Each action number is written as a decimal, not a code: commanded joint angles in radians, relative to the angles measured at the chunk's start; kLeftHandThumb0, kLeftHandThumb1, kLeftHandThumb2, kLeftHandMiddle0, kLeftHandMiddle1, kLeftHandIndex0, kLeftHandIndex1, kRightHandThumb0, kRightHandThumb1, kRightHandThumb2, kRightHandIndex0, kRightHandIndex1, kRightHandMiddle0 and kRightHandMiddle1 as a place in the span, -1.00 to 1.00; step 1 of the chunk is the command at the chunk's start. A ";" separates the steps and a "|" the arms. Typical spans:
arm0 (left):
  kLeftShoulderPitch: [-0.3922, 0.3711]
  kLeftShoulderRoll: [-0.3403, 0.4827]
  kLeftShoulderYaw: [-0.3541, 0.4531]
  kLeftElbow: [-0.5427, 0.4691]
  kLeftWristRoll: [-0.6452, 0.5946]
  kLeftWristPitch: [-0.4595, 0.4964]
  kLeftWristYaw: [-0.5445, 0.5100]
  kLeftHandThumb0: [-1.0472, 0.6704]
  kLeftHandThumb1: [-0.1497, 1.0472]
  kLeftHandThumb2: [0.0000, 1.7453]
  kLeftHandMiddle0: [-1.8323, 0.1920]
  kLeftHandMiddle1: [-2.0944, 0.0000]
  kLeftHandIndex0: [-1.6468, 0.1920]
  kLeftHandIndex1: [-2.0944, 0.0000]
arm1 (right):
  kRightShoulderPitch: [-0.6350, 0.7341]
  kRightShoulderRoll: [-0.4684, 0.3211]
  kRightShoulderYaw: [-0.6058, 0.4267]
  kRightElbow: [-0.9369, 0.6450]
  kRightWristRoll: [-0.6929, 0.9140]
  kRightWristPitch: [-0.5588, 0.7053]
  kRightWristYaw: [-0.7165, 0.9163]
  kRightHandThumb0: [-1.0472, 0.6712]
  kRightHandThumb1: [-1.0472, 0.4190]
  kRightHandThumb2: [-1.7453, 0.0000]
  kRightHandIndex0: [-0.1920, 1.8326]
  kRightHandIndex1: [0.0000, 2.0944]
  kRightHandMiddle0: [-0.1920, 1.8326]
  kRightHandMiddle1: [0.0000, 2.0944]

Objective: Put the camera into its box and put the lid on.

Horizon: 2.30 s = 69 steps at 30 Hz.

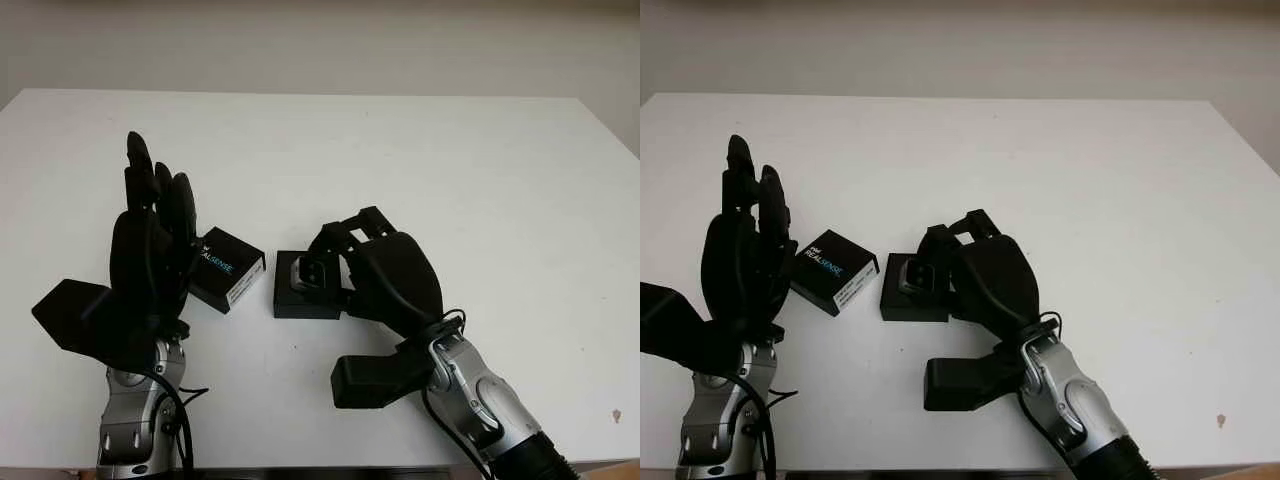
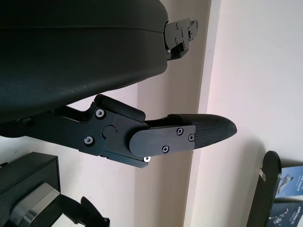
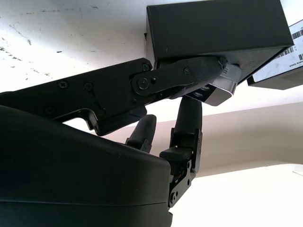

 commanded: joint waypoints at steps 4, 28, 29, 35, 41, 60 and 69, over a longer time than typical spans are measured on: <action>-0.004 0.000 -0.005 0.005 0.005 -0.015 -0.005 -0.58 1.00 -0.43 1.00 1.00 1.00 1.00 | 0.006 0.022 -0.038 0.009 0.160 -0.041 0.053 -0.18 -0.86 0.93 -0.70 0.12 -0.39 0.41; -0.018 -0.001 -0.010 0.011 0.014 -0.004 0.001 -0.60 1.00 -0.45 1.00 1.00 1.00 1.00 | -0.023 0.090 -0.152 0.027 0.448 -0.093 0.156 -0.22 -0.86 0.94 -0.78 0.25 -0.43 0.59; -0.019 -0.001 -0.010 0.011 0.014 -0.004 0.001 -0.60 1.00 -0.45 1.00 1.00 1.00 1.00 | -0.022 0.093 -0.155 0.022 0.457 -0.083 0.169 -0.22 -0.86 0.94 -0.78 0.24 -0.43 0.59; -0.019 0.001 -0.012 0.010 0.018 0.000 0.002 -0.60 1.00 -0.45 1.00 1.00 1.00 1.00 | -0.031 0.092 -0.174 -0.007 0.520 0.009 0.294 -0.20 -0.89 0.94 -0.73 -0.12 -0.48 0.57; -0.018 -0.001 -0.011 0.013 0.016 -0.002 0.002 -0.60 1.00 -0.45 1.00 1.00 1.00 1.00 | -0.051 0.092 -0.200 -0.013 0.608 0.068 0.402 -0.18 -0.89 0.94 -0.66 -0.44 -0.49 0.54; -0.016 0.004 -0.012 0.017 0.025 -0.001 0.001 -0.61 1.00 -0.43 1.00 1.00 1.00 1.00 | -0.094 0.097 -0.238 0.022 0.791 0.176 0.570 -0.26 -0.90 0.94 -0.58 -0.75 -0.52 0.60; -0.012 0.008 -0.016 0.014 0.028 0.004 -0.001 -0.61 1.00 -0.41 1.00 1.00 1.00 1.00 | -0.084 0.113 -0.227 0.008 0.794 0.200 0.565 -0.26 -0.92 0.93 -0.59 -0.78 -0.56 0.63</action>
